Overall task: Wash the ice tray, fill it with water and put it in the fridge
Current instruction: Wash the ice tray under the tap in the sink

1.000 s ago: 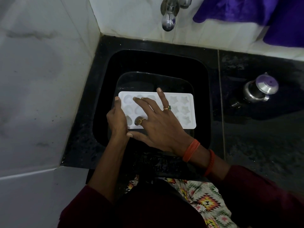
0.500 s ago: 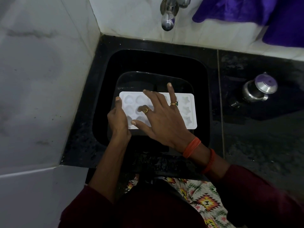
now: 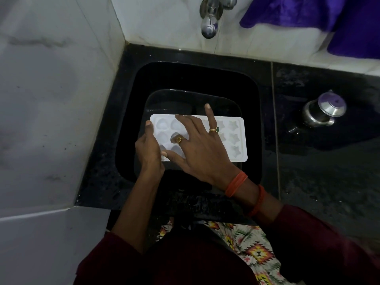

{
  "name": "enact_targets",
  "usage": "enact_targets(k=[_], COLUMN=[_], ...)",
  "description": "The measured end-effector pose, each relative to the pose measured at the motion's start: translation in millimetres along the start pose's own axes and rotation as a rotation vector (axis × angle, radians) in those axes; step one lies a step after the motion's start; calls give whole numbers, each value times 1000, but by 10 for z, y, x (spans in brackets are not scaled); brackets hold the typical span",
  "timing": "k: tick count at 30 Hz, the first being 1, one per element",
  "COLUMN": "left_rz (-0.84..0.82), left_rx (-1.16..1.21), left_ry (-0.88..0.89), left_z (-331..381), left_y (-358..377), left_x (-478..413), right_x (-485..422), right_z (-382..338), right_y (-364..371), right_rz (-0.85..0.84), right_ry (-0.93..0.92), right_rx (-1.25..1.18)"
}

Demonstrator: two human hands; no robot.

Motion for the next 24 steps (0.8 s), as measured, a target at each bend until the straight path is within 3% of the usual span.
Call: enact_targets(k=[24], left_rz=[-6], left_rx=[-10], left_ry=[54], left_z=[47], left_y=[6], left_x=[-13], right_x=[-114], right_z=[28], right_y=[-21], right_rz=[-14], right_ry=[-5], right_rx=[41])
Point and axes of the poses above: each hand's wrist, its own x-axis away from the middle knuckle, its own y-axis out of the palm, z = x × y, the point moved 8 cm from there along -x, towards the middle knuckle, and after that the axes turned 9 degrees about y, right-handed, at the moved point
